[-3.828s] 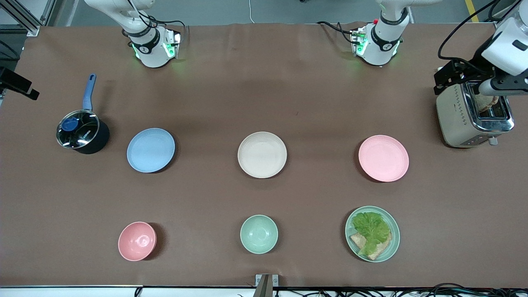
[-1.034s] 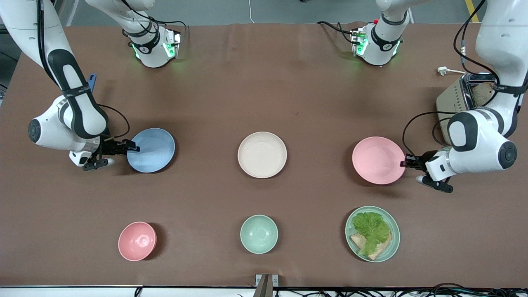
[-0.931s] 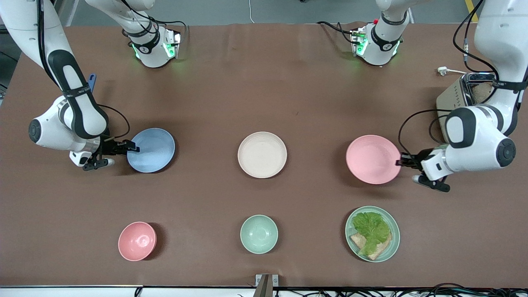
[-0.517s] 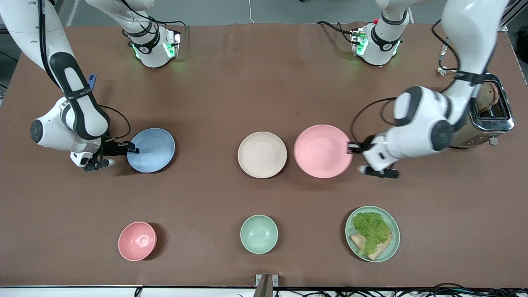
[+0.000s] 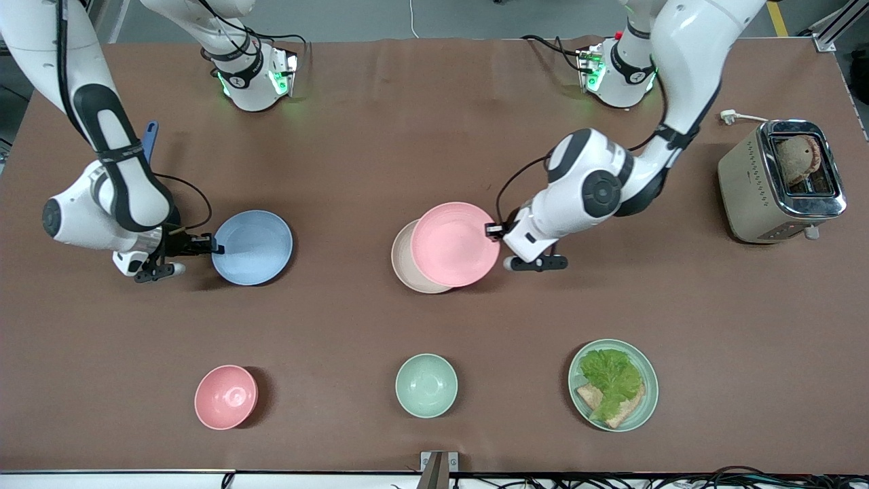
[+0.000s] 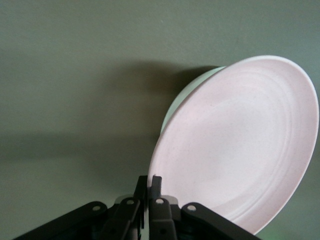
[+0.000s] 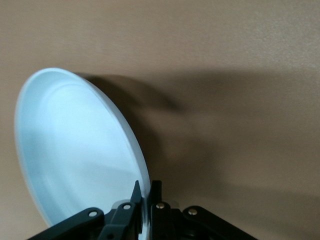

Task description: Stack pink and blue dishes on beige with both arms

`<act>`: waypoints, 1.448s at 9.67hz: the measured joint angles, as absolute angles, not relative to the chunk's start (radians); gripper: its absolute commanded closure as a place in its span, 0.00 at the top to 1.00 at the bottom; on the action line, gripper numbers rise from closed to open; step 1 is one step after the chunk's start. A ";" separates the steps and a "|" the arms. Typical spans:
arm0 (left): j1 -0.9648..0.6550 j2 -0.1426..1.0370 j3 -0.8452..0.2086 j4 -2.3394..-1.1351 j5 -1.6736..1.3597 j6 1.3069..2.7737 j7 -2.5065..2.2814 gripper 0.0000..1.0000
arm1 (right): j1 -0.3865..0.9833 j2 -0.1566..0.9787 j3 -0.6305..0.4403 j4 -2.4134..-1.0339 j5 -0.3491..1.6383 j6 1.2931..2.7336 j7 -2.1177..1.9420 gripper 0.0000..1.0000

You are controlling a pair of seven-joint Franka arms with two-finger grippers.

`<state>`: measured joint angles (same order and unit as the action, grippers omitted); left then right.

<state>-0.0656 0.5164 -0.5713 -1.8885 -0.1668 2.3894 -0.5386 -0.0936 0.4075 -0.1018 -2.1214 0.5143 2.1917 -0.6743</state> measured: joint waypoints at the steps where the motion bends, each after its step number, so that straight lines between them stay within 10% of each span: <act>1: -0.082 0.539 -0.571 -1.888 -0.150 2.413 -0.562 0.00 | -0.094 0.400 -0.129 -2.052 0.514 2.070 -0.653 0.00; 5: -0.115 0.619 -0.570 -1.878 0.005 2.474 -0.712 0.00 | -0.098 0.369 -0.204 -1.677 0.429 1.590 -0.458 0.00; 8: -0.123 0.662 -0.570 -1.848 0.020 2.491 -0.722 0.01 | -0.027 0.366 -0.179 -1.549 0.428 1.483 -0.195 0.00; 10: -0.134 0.668 -0.569 -1.843 0.020 2.494 -0.727 0.37 | 0.035 0.360 -0.094 -1.541 0.427 1.493 -0.036 0.00; 11: -0.134 0.669 -0.569 -1.842 0.020 2.495 -0.728 0.91 | 0.042 0.344 -0.035 -1.544 0.426 1.492 0.048 0.00; 14: -0.132 0.665 -0.569 -1.806 0.021 2.501 -0.748 1.00 | 0.054 0.271 0.075 -1.627 0.424 1.560 0.173 0.00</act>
<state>-0.1320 0.6653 -0.5693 -1.8063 0.0207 2.5007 -0.7482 0.0538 0.2708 0.0749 -1.6267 0.4238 1.5597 0.1729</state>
